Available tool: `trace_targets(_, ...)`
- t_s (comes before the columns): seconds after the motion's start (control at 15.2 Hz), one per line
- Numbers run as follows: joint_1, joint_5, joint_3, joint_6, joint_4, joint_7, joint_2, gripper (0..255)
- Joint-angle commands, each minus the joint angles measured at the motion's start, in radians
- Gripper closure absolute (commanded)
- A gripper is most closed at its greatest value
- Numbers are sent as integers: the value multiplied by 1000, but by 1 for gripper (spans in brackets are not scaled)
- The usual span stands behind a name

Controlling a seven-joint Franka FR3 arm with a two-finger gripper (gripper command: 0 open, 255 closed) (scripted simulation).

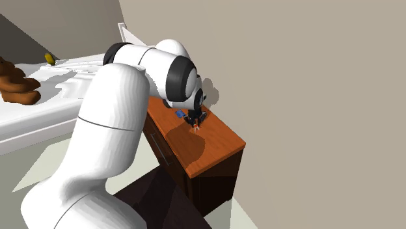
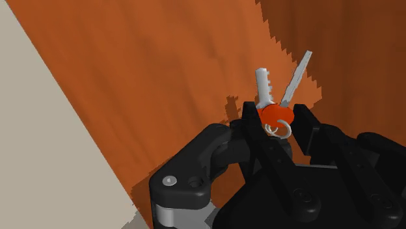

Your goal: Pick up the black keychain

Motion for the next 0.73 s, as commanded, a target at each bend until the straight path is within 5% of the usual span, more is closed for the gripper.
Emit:
trace_targets(0.0,-3,4,4,-13,-11,-1,-24,255)
trace_targets(0.66,-17,22,23,-82,-29,-13,-110,255)
